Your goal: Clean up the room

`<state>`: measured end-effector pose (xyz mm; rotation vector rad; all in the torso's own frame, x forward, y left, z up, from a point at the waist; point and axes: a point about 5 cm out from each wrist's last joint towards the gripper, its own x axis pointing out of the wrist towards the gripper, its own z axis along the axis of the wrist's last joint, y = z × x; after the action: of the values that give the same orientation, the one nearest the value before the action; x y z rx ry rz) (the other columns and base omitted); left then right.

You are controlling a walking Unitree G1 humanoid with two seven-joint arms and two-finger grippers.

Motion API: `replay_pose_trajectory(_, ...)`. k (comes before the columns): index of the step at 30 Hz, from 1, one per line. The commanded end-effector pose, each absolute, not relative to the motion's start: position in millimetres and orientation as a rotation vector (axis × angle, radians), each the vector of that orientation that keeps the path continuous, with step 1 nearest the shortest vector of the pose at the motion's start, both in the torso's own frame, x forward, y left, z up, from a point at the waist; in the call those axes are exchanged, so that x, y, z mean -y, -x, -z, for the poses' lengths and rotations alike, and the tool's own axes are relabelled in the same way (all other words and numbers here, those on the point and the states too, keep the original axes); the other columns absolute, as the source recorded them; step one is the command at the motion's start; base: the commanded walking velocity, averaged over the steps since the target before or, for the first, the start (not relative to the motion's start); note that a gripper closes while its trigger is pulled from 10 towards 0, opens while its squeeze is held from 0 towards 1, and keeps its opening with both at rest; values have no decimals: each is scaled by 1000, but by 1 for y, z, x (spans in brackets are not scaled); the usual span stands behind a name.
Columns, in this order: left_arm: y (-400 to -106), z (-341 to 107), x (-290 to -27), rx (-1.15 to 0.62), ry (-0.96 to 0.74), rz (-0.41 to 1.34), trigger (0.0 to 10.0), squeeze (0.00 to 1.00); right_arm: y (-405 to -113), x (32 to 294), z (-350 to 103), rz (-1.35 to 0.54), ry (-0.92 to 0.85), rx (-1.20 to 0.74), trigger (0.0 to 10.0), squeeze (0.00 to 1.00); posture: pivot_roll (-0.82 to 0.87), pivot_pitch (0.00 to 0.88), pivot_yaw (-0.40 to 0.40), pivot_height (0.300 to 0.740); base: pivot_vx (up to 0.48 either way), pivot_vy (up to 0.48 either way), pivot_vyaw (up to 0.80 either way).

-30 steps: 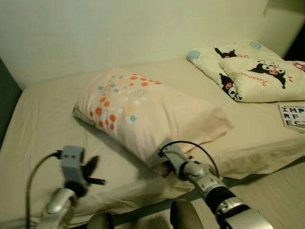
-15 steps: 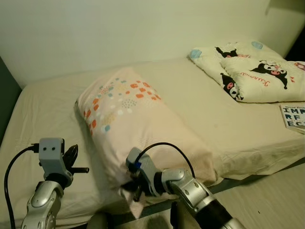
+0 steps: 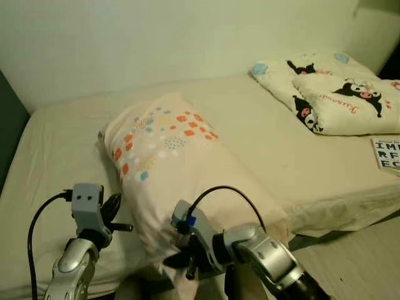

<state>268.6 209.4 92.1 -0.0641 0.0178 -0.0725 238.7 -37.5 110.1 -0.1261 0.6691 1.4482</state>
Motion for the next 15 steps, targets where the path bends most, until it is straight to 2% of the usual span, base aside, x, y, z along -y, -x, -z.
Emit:
replay_pose_trajectory(1, -269, -89, -210, -29, 48, 73, 10000, 0, -221, 27, -117, -1583, 46, -692, 0, 0, -43, 129, -30, 606, 0, 0, 0)
replay_pose_trajectory(8, -268, -89, -209, -29, 49, 79, 10000, 0, -209, 29, -120, -1664, 58, -722, 0, 0, -41, 127, -32, 606, 0, 0, 0)
replay_pose_trajectory(13, -267, -87, -205, -33, 54, 87, 10000, 0, -206, 35, -116, -1663, 180, -719, 0, 0, -40, 125, -33, 606, 0, 0, 0)
replay_pose_trajectory(14, -266, -86, -204, -36, 54, 89, 10000, 0, -209, 38, -115, -1644, 239, -699, 824, 0, -40, 124, -32, 606, 0, 0, 0)
replay_pose_trajectory(15, -266, -85, -203, -39, 53, 91, 10000, 0, -212, 41, -113, -1634, 304, -681, 10000, 533, -41, 123, -31, 606, 0, 0, 0)
